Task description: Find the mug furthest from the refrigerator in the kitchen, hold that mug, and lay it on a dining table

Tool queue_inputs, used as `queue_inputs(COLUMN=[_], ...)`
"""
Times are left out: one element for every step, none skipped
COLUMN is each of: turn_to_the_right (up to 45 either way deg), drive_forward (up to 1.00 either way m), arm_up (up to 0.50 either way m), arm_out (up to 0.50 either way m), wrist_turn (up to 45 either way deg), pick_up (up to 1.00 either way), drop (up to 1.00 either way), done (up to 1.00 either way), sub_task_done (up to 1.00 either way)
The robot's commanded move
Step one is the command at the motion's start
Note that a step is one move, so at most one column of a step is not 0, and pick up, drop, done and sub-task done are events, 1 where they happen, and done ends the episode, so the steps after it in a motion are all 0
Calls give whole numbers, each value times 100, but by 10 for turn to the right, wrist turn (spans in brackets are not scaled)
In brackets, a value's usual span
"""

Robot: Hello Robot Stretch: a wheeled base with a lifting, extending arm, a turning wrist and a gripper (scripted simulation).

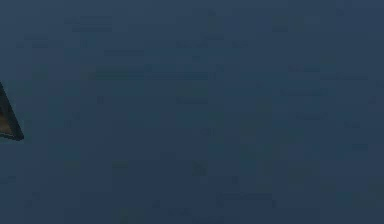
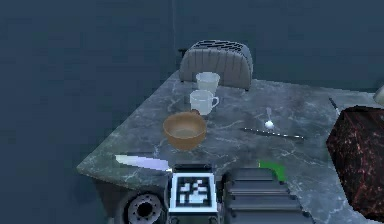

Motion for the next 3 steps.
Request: queue_inputs(turn_to_the_right=[0,0,0], drive_forward=[0,0,0], arm_up=[0,0,0], arm_out=[48,0,0], wrist_turn=[0,450,450], pick_up=[0,0,0], drop=[0,0,0], done=[0,0,0], sub_task_done=[0,0,0])
